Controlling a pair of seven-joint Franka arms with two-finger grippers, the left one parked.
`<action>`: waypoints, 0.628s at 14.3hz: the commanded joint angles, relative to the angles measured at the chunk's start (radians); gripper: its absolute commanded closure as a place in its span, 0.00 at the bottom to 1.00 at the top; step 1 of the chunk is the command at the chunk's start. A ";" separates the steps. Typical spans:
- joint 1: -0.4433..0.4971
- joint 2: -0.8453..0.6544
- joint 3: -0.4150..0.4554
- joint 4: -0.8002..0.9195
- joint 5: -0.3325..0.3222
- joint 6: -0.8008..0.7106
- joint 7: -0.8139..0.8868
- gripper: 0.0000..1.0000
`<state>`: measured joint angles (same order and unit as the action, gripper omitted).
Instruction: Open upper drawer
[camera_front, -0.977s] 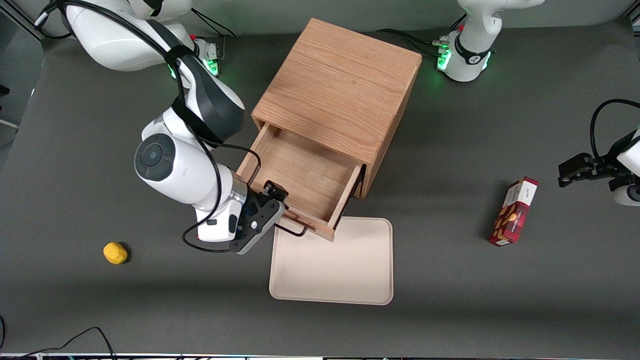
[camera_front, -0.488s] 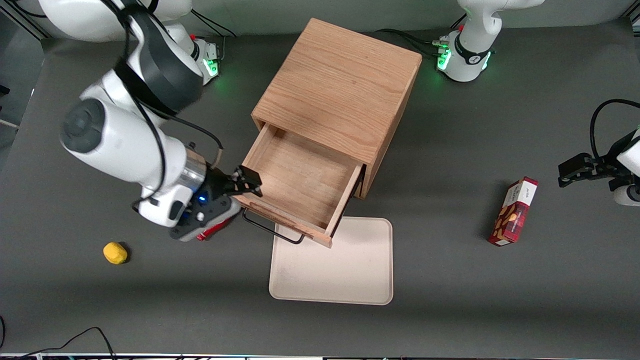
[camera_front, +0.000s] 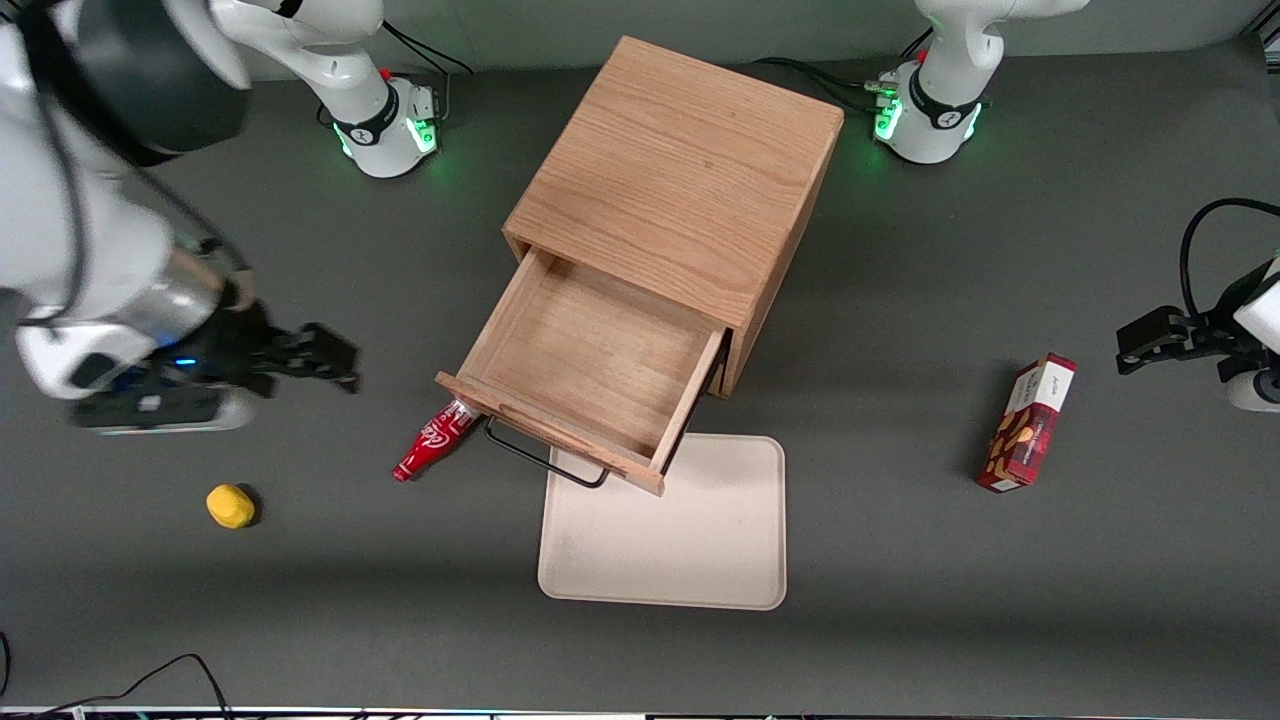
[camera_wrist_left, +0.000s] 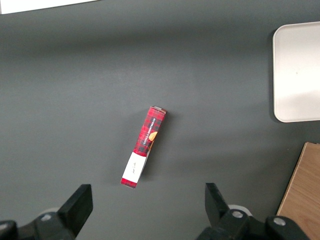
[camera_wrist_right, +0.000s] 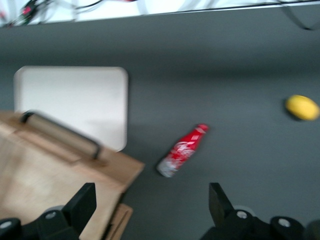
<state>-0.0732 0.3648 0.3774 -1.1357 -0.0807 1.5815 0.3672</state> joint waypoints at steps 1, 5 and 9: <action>-0.155 -0.023 0.008 -0.056 -0.005 -0.015 0.024 0.00; -0.243 -0.032 0.005 -0.102 -0.002 -0.009 0.056 0.00; -0.264 -0.061 -0.018 -0.170 0.012 -0.015 0.093 0.00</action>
<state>-0.3250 0.3514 0.3687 -1.2443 -0.0808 1.5665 0.4377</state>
